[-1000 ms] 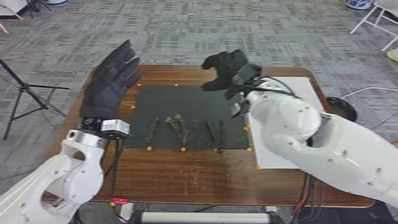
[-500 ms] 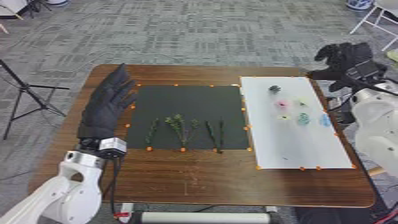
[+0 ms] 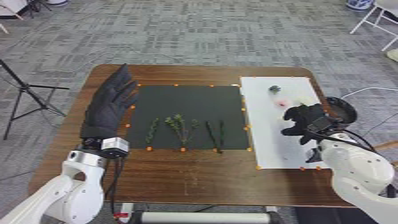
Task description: Arrange flowers
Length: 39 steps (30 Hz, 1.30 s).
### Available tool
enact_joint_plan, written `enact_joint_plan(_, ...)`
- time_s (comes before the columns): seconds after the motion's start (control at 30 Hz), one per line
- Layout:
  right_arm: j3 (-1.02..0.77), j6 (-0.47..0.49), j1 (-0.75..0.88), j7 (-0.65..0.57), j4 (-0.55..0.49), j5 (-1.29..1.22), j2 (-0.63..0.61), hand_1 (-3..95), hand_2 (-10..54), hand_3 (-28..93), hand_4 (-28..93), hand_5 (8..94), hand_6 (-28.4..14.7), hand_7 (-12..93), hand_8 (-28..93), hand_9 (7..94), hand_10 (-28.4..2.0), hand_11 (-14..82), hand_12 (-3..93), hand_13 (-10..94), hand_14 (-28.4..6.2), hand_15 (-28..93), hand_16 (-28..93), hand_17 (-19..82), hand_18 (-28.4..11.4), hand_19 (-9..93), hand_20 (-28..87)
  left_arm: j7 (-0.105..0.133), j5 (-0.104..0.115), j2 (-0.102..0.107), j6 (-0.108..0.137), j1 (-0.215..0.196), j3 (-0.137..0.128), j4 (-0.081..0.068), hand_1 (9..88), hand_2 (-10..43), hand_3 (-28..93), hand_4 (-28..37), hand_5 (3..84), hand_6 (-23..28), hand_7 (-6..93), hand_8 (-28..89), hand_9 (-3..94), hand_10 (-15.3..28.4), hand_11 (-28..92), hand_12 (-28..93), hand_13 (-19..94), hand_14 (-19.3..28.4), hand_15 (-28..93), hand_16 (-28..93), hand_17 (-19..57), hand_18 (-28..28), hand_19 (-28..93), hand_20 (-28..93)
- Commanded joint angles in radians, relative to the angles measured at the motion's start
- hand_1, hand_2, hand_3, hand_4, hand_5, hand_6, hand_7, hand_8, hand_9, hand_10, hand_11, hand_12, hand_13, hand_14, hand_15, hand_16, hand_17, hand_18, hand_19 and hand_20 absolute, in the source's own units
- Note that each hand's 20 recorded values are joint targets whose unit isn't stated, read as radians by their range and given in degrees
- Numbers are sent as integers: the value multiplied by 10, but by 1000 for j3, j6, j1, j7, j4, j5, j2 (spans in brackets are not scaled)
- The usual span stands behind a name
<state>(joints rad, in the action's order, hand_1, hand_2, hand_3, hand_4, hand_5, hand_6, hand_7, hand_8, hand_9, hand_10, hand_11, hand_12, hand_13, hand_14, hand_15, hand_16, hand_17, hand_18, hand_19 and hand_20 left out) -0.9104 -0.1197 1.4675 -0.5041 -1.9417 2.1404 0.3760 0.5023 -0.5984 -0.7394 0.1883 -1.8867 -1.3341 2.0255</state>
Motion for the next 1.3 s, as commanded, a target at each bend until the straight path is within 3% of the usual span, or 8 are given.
enact_joint_plan(0.03, -4, -52, -22, -38, 13, 80, 0, 322, -95, 757, -283, 509, -15, 241, -115, 526, -87, 218, 216, 526, -105, 906, 296, 172, -202, 660, 482, 0, 4, -14, 10, -17, -14, 8, 250, -68, 671, -272, 242, 12, 152, -69, 167, 90, 131, 219, 124, 124, 140, 99, -139, 187, 320, 123)
enact_joint_plan(0.33, 178, -62, -171, -23, 112, 90, 46, 319, -95, 770, -283, 508, -14, 263, -123, 508, -90, 257, 229, 515, -105, 913, 288, 165, -199, 658, 486, -3, 6, -20, 11, -11, -19, 5, 250, -68, 672, -273, 242, 12, 151, -68, 167, 90, 131, 218, 124, 123, 140, 100, -139, 187, 319, 122)
enact_joint_plan(0.77, 329, -102, -292, -61, 192, 131, 86, 320, -95, 806, -283, 515, -2, 236, -134, 517, -81, 221, 212, 535, -93, 913, 281, 179, -195, 667, 482, -7, 3, -23, 10, -8, -18, 5, 250, -68, 673, -273, 242, 12, 151, -68, 167, 90, 131, 217, 124, 123, 140, 100, -140, 187, 319, 123)
enact_joint_plan(1.0, 521, -193, -432, -78, 288, 149, 120, 339, -95, 827, -283, 556, 14, 305, -141, 571, -89, 326, 241, 592, -79, 911, 284, 201, -183, 686, 482, -9, 2, -28, 10, -1, -13, 1, 250, -69, 673, -273, 243, 12, 151, -69, 167, 90, 131, 217, 124, 123, 141, 100, -139, 187, 318, 123)
enact_joint_plan(1.07, 579, -221, -468, -82, 317, 162, 131, 357, -95, 819, -282, 572, 24, 358, -106, 602, -81, 395, 293, 613, -71, 908, 292, 215, -180, 696, 480, -9, 4, -29, 12, 0, -12, 0, 250, -68, 673, -274, 242, 12, 152, -69, 168, 90, 131, 217, 124, 122, 141, 100, -140, 187, 319, 123)
enact_joint_plan(1.13, 615, -259, -487, -84, 337, 171, 141, 380, -95, 793, -283, 579, 25, 396, -18, 622, -70, 399, 368, 626, -68, 906, 297, 224, -178, 702, 478, -9, 3, -30, 12, 3, -10, -1, 250, -69, 674, -273, 242, 12, 152, -69, 168, 90, 131, 217, 124, 123, 141, 100, -140, 187, 319, 123)
enact_joint_plan(1.23, 628, -326, -484, -75, 347, 184, 144, 455, -95, 762, -281, 646, 36, 462, 26, 708, -48, 339, 515, 668, -62, 896, 315, 255, -173, 720, 474, -10, 2, -30, 10, 5, -9, -2, 250, -69, 674, -274, 243, 13, 151, -69, 168, 90, 131, 217, 123, 123, 141, 100, -140, 187, 319, 123)
enact_joint_plan(1.3, 626, -343, -482, -64, 340, 189, 139, 479, -95, 782, -282, 692, 40, 458, 37, 755, -47, 320, 548, 690, -60, 892, 319, 269, -172, 729, 473, -7, 3, -29, 12, -1, -13, 0, 250, -69, 675, -274, 243, 13, 151, -69, 168, 90, 130, 217, 124, 123, 141, 100, -140, 187, 318, 123)
